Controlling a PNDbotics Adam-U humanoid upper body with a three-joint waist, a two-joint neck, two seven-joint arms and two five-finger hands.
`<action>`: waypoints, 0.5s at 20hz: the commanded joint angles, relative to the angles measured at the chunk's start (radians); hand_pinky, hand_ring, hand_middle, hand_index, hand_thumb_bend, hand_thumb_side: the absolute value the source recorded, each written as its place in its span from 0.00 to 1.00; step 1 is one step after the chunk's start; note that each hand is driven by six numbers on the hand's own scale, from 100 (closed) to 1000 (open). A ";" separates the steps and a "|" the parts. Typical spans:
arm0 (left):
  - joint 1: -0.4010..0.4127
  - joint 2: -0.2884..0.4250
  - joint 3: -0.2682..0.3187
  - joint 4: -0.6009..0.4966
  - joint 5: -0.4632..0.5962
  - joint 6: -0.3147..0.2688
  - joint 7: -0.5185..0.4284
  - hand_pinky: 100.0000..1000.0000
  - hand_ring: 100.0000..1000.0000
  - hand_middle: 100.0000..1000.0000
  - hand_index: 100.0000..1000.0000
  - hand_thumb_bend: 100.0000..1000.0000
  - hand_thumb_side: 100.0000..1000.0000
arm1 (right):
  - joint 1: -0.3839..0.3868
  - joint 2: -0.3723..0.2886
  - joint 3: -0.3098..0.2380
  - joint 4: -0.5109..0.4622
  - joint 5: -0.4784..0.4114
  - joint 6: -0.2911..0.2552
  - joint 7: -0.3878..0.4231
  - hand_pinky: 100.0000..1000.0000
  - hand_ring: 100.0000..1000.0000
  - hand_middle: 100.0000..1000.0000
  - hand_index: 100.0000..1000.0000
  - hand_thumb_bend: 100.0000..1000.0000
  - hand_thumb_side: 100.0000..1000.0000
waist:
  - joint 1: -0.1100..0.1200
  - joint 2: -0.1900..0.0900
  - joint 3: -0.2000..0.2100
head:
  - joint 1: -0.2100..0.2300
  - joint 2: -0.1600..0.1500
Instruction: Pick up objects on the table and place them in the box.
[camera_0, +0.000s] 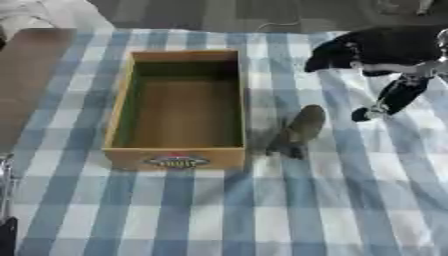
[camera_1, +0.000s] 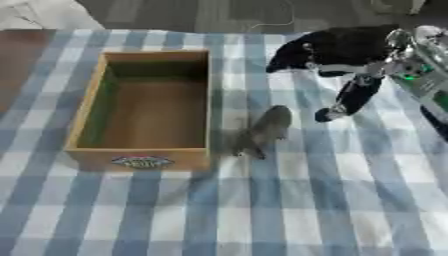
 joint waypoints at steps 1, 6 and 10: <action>-0.009 0.019 0.002 -0.019 0.005 0.000 -0.003 0.80 0.81 0.75 0.70 0.00 0.58 | -0.020 -0.014 -0.004 -0.013 -0.033 0.000 0.055 0.92 0.97 0.94 1.00 0.51 0.01 | 0.000 -0.021 0.000 | -0.002 -0.008; -0.009 0.019 0.003 -0.019 0.005 0.000 -0.003 0.80 0.81 0.75 0.70 0.00 0.58 | -0.024 -0.015 -0.014 -0.043 -0.087 0.033 0.134 0.92 0.97 0.94 1.00 0.51 0.01 | 0.000 -0.021 -0.001 | -0.001 -0.008; -0.009 0.016 0.002 -0.019 0.007 0.000 -0.003 0.80 0.82 0.75 0.70 0.00 0.58 | -0.026 0.009 -0.010 -0.050 -0.133 0.068 0.193 0.87 0.93 0.84 1.00 0.52 0.08 | 0.001 -0.016 0.000 | -0.005 -0.008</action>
